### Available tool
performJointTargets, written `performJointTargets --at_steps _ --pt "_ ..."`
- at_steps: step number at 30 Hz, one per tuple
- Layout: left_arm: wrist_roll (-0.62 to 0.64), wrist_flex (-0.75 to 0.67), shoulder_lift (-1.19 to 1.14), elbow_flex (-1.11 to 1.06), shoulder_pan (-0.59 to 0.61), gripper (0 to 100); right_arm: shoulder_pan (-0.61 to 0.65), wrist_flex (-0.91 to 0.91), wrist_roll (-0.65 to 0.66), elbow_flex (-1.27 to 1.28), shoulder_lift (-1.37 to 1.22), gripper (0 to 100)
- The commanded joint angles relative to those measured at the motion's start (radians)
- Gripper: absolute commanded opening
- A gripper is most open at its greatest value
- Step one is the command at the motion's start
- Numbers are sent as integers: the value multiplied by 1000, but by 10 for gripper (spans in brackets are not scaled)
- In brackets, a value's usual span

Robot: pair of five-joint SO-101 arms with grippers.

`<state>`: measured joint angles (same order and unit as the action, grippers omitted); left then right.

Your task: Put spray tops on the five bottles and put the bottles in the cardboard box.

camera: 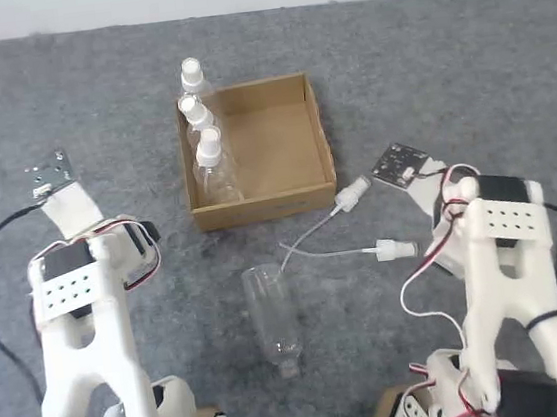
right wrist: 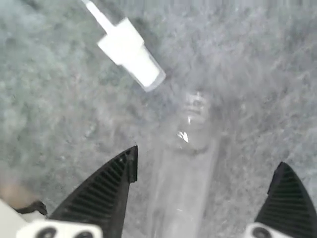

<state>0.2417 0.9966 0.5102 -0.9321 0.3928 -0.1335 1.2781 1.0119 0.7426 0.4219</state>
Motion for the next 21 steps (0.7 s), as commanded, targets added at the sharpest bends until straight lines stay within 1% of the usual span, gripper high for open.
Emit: performJointTargets --at_steps 1,5,10,17,19,21 --pt "2 -31 5 8 2 235 -81 8 80 -17 -35 362" --pt "2 -31 5 8 2 235 -111 8 110 -17 -90 362" --pt "2 -31 3 8 2 235 -111 1 121 -17 -165 362" --pt "2 -31 3 8 2 235 -139 -108 121 -17 -260 359" --pt "2 -31 3 8 2 235 -139 -110 121 -17 -283 323" --pt "2 -31 3 8 2 235 -136 -110 121 -17 -291 254"
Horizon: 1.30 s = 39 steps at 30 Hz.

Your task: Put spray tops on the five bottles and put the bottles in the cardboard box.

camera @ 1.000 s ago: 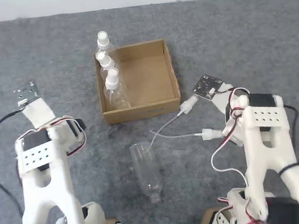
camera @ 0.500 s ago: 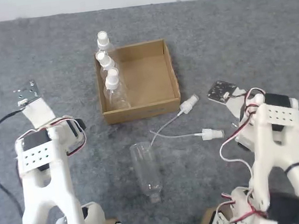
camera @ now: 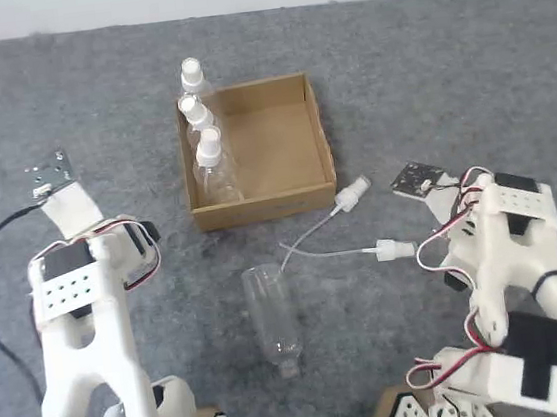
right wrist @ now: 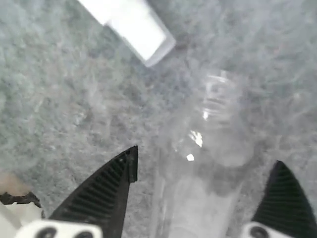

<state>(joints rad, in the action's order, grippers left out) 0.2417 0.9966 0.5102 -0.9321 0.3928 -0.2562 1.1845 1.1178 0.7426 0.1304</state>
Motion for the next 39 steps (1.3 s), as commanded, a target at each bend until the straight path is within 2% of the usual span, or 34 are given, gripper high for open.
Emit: performJointTargets --at_steps 1,5,8,11,22,31,39 --pt "2 -31 3 8 2 235 -12 -16 15 -18 2 214" --pt "2 -31 3 8 2 235 -12 -12 15 -21 38 69" --pt "2 -31 5 8 2 235 -12 -10 14 -21 79 13" --pt "2 -31 6 8 2 235 -12 1 12 -15 131 6" --pt "2 -31 9 7 2 235 48 242 2 -15 374 6" --pt "2 -31 11 7 2 235 220 302 -330 -15 564 6" --pt "2 -31 11 7 2 235 486 305 -707 -15 751 6"
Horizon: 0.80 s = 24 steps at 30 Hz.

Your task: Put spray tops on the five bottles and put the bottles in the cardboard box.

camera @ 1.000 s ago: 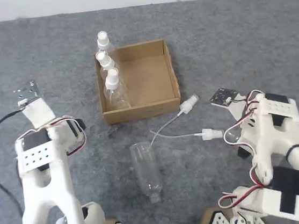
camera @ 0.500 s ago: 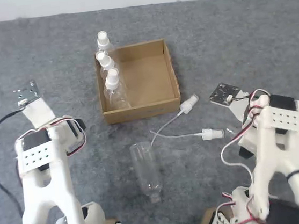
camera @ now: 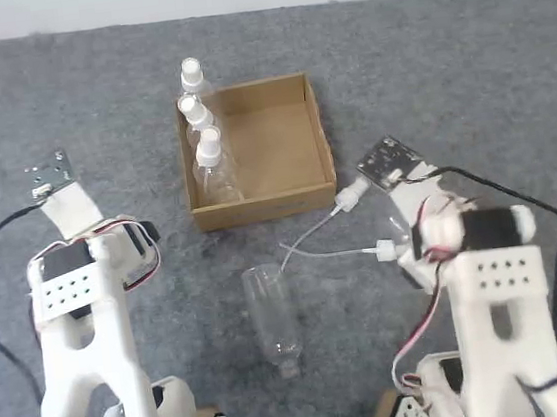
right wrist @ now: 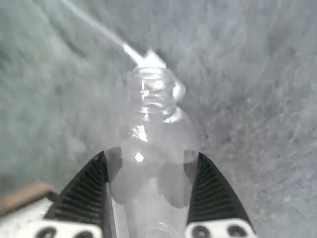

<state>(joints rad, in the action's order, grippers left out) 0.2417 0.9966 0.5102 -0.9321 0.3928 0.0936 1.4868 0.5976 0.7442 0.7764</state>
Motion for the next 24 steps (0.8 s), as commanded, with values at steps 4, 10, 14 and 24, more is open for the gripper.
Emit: performJointTargets --at_steps 4,10,14,24 --pt "2 -31 11 7 2 235 251 -1 -351 -17 168 6" --pt "5 -29 11 7 2 235 228 -76 -436 -17 243 6" --pt "5 -28 12 7 2 235 226 -82 -436 -17 288 6" --pt "8 -28 12 12 2 235 76 -214 -493 46 328 6"
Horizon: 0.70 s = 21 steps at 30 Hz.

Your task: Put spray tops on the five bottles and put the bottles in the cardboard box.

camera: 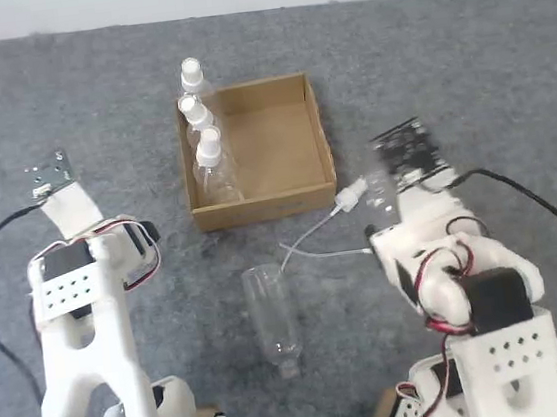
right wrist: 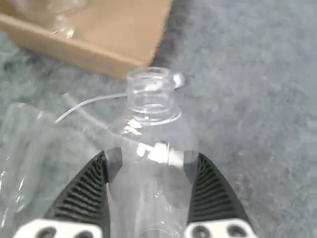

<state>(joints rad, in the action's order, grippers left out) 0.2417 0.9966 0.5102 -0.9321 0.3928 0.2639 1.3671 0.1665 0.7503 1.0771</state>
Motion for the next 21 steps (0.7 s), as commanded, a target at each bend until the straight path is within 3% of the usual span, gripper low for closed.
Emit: performJointTargets --at_steps 1,9,21 --pt "8 -28 12 13 2 235 -116 -134 -81 71 27 6" --pt "9 -25 46 10 3 235 -274 -305 -112 201 27 6" --pt "6 -9 535 -200 2 235 -486 -403 -206 249 27 6"
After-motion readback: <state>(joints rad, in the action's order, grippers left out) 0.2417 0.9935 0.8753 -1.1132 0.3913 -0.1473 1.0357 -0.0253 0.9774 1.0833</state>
